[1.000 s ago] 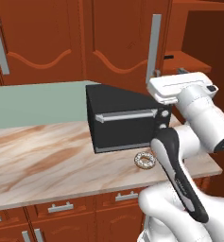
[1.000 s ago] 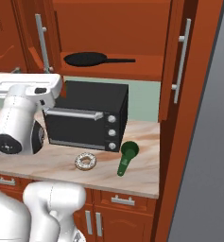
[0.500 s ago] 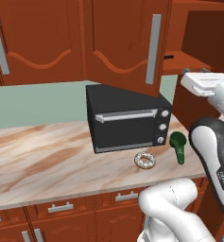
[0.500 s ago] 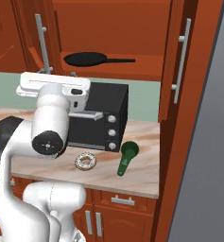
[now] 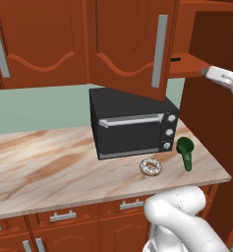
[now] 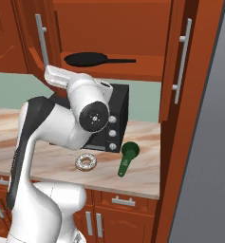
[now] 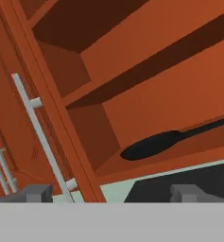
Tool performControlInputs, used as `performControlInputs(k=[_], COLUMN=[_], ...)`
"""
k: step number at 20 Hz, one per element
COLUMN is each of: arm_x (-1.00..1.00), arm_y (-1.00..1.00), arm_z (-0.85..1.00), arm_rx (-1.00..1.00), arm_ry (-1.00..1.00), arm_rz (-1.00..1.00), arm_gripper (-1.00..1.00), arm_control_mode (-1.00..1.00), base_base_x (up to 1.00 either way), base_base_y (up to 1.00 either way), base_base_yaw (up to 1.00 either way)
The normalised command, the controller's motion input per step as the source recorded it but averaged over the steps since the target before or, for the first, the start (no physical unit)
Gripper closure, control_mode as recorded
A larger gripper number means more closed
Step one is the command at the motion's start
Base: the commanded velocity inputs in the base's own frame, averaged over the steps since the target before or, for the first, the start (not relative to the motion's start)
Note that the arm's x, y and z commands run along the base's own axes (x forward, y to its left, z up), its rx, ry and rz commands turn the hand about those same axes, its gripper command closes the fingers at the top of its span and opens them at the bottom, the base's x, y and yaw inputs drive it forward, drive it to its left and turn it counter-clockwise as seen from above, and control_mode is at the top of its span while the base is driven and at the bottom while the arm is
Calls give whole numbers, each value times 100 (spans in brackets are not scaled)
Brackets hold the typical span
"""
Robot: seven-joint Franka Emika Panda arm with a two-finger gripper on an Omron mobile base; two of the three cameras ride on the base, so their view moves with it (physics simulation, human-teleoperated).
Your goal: Pick the pan from the cabinet and place it on the stove. Then turn on the stove burner for the pan.
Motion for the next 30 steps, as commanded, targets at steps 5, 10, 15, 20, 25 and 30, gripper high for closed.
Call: performControlInputs(k=[5,10,15,20,25,30], arm_x=[41,52,48,51,41,22], arm_y=[0,7,21,14,3,13], arm_z=[-21,-14,-16,-4,-1,-4], arm_rx=[17,13,6,6,9,8], arm_ry=[16,16,17,20,18,16], arm_rz=[14,7,4,4,6,7], arm_gripper=[-100,-100,-100,-100,-100,-100], arm_control_mode=[-100,-100,-100,-100,-100,-100], base_base_x=[0,0,0,0,0,0], base_base_y=[0,0,0,0,0,0], base_base_yaw=[0,0,0,0,0,0])
